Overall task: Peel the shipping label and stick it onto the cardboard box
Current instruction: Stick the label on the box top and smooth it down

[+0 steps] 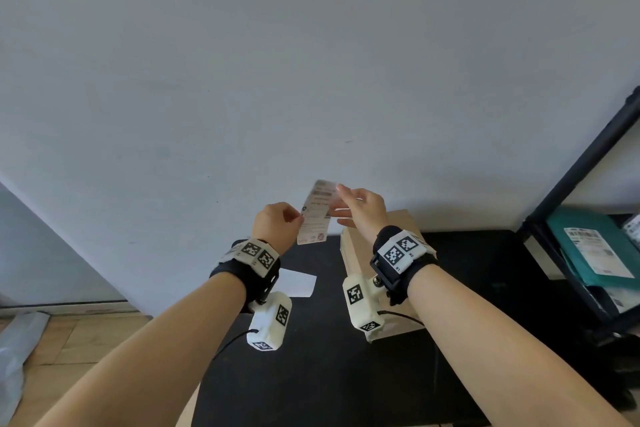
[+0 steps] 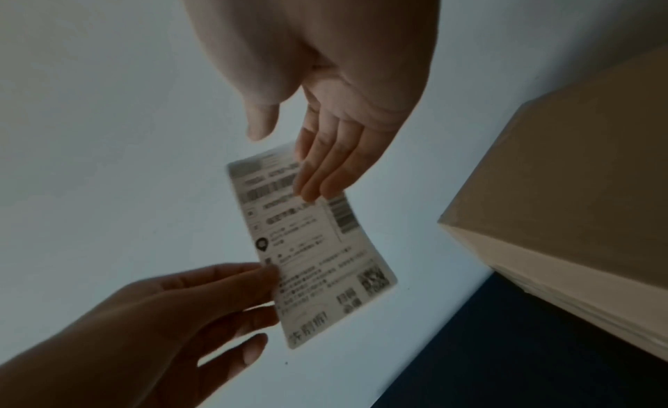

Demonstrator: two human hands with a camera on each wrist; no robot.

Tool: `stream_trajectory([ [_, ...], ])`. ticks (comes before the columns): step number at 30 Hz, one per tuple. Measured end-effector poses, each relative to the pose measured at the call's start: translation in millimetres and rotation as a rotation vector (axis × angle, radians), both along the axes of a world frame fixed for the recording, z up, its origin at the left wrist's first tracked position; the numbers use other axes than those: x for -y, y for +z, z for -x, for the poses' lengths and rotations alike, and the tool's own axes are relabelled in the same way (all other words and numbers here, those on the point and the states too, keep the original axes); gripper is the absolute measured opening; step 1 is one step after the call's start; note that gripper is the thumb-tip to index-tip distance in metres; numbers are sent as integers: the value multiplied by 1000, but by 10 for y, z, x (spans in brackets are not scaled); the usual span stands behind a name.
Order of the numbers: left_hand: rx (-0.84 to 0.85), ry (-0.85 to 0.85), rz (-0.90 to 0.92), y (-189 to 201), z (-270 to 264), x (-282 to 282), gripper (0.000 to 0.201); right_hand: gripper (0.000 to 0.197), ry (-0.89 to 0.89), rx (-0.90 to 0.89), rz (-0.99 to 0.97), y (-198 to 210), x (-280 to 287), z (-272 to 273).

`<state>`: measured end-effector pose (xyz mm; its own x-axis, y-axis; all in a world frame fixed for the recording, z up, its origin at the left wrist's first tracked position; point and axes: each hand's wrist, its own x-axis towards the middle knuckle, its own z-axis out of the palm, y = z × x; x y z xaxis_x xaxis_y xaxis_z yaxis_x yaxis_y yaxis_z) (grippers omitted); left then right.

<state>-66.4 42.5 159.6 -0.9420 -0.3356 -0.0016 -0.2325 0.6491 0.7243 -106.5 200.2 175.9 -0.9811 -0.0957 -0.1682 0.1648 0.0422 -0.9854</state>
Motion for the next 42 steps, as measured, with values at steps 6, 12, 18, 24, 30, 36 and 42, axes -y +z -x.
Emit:
stream_trajectory([
  [6,20,-33,-358,-17,54,-70,4,34,-33,37,-198,-146,-389,37],
  [12,70,-63,-454,-127,89,-445,14,29,47,93,-257,-362,-743,56],
  [18,144,-51,-497,-292,141,-860,14,13,57,115,-258,-469,-1138,93],
  [24,174,28,-516,-439,142,-1177,14,15,80,116,-287,-599,-1404,195],
  [30,204,113,-436,-569,89,-1415,6,19,110,96,-388,-812,-1586,277],
  [36,258,189,-283,-694,84,-1575,12,27,175,64,-519,-942,-1656,293],
  [42,265,249,-247,-747,112,-1642,29,26,182,26,-599,-986,-1660,323],
])
